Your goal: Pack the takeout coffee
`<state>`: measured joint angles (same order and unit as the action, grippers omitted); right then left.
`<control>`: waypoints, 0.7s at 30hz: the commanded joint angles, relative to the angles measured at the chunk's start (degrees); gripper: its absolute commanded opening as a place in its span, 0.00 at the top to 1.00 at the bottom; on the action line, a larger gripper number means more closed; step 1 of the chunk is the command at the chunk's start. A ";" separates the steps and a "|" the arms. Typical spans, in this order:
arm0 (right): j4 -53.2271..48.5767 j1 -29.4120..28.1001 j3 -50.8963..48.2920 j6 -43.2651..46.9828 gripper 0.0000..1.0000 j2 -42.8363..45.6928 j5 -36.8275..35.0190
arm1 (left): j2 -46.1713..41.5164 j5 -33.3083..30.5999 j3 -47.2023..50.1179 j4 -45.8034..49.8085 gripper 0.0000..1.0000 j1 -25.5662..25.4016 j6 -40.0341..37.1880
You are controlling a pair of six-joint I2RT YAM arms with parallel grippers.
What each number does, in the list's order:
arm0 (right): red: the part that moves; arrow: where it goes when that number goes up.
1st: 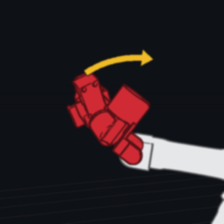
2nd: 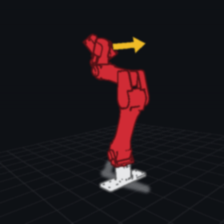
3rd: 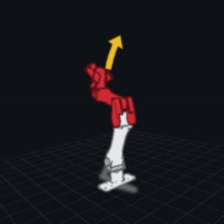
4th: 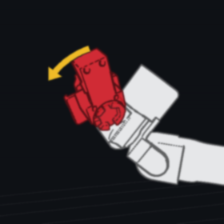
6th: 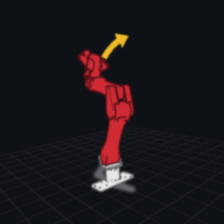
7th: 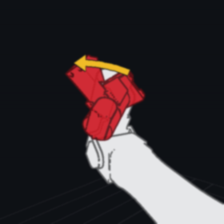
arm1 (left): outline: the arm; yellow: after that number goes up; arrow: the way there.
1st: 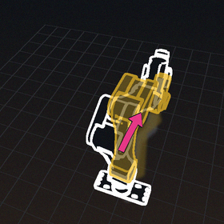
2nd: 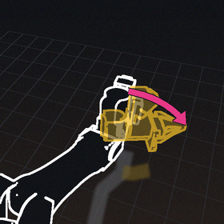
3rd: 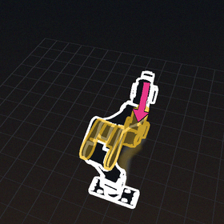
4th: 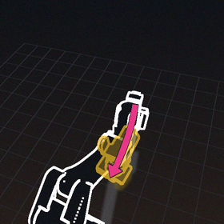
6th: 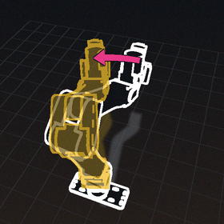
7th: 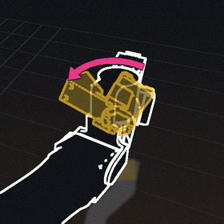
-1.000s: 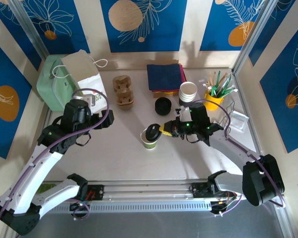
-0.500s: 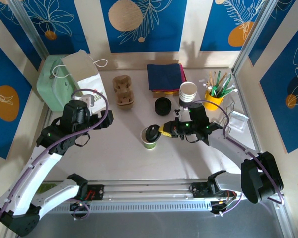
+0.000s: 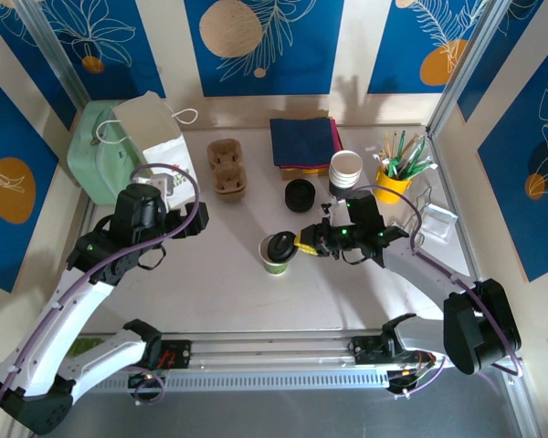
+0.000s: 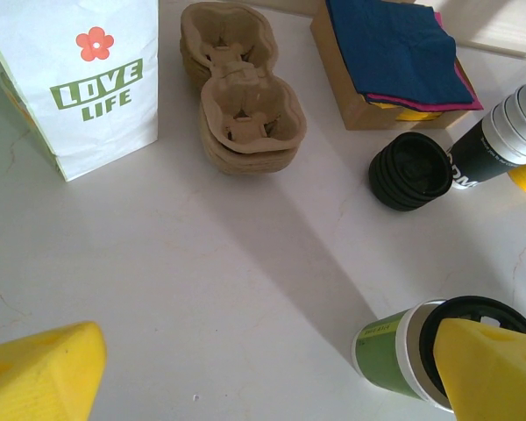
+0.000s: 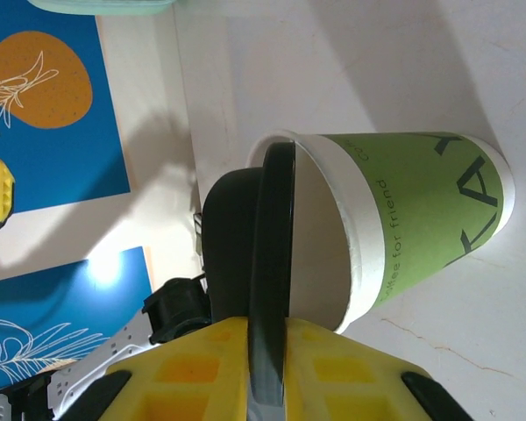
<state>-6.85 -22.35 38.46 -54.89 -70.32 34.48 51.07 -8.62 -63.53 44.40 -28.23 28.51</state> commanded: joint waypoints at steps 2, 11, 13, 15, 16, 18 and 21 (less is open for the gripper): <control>-1.66 0.35 0.73 1.38 0.82 -0.64 -0.03 | -0.28 -0.61 -0.30 0.07 0.04 0.45 0.28; -1.27 0.39 -0.06 2.63 0.76 -2.50 -0.34 | 0.25 -0.58 -0.11 -0.12 0.04 0.45 0.14; -0.69 0.37 -0.21 2.44 0.76 -3.08 -0.04 | 0.32 -0.61 -0.11 -0.19 0.04 0.45 0.08; -0.36 0.24 -0.23 2.42 0.76 -3.44 0.13 | 0.44 -0.61 -0.19 -0.11 0.03 0.45 -0.06; -0.35 0.25 -0.19 2.43 0.76 -3.57 0.15 | 0.42 -0.61 -0.19 -0.15 0.03 0.45 -0.04; -0.17 0.09 -0.11 2.42 0.75 -3.64 0.19 | 0.44 -0.67 -0.19 -0.11 0.03 0.45 -0.12; -0.07 -0.02 -0.09 2.60 0.75 -3.97 0.11 | 0.52 -0.74 -0.28 -0.15 0.03 0.52 -0.28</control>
<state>-6.94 -22.26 38.46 -53.36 -73.78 33.65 51.62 -8.64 -63.53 44.36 -28.18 28.49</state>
